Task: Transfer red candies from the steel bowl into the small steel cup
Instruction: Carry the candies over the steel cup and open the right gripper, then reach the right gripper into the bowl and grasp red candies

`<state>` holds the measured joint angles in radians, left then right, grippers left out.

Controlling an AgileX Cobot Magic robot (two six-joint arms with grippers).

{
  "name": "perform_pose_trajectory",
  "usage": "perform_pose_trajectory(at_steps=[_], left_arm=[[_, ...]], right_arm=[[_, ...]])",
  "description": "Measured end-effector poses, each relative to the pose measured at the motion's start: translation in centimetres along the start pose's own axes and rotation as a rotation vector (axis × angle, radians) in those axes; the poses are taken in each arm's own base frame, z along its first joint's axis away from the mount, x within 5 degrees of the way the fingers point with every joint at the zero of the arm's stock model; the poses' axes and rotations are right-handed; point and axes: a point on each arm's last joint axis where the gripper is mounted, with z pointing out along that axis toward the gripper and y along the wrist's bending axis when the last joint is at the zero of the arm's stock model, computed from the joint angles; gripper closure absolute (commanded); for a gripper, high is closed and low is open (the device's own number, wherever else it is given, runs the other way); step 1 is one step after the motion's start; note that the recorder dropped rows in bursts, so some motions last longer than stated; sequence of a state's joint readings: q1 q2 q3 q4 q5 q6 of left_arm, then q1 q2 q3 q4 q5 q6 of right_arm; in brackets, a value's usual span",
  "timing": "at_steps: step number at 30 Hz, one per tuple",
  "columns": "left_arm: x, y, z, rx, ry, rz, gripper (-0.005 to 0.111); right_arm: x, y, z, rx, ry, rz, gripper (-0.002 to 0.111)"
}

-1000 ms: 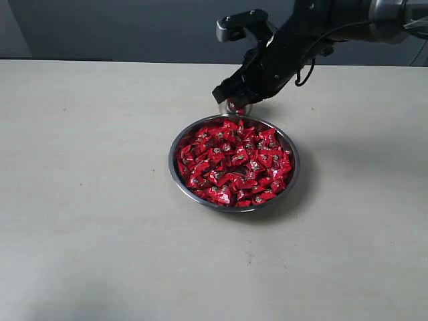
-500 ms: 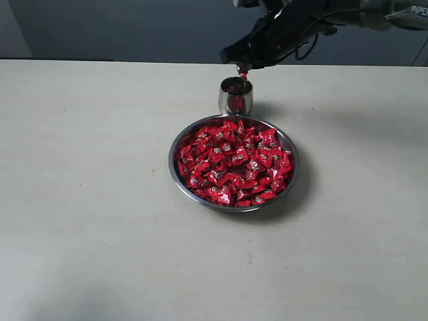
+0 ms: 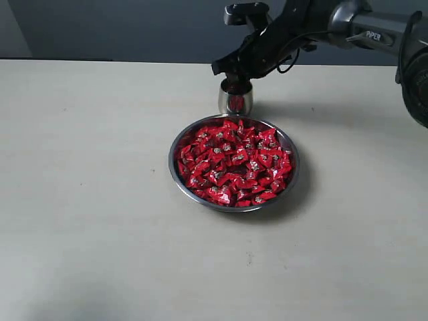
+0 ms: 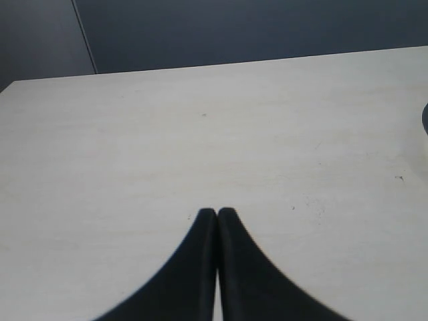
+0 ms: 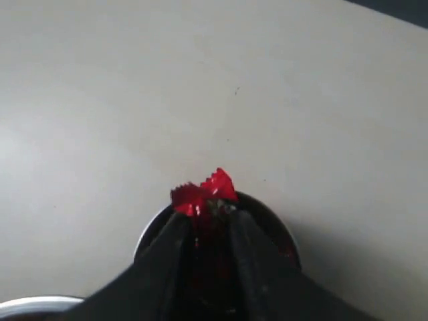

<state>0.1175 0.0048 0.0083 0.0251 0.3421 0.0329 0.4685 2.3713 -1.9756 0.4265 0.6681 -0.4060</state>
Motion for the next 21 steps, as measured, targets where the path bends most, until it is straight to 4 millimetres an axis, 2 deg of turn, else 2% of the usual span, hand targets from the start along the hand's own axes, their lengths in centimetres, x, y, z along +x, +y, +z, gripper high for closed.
perform_pose_trajectory(at_steps=[6, 15, 21], left_arm=[[0.0, 0.0, 0.0, 0.000, 0.000, 0.000, 0.106], [0.0, 0.0, 0.0, 0.000, 0.000, 0.000, 0.106], [0.0, 0.0, 0.0, 0.000, 0.000, 0.000, 0.106]], right_arm=[[-0.4, 0.3, -0.6, -0.016, 0.013, -0.008, 0.074], [-1.7, 1.8, -5.0, -0.073, 0.068, -0.039, 0.074], [-0.8, 2.6, -6.3, -0.130, 0.197, -0.037, 0.074]])
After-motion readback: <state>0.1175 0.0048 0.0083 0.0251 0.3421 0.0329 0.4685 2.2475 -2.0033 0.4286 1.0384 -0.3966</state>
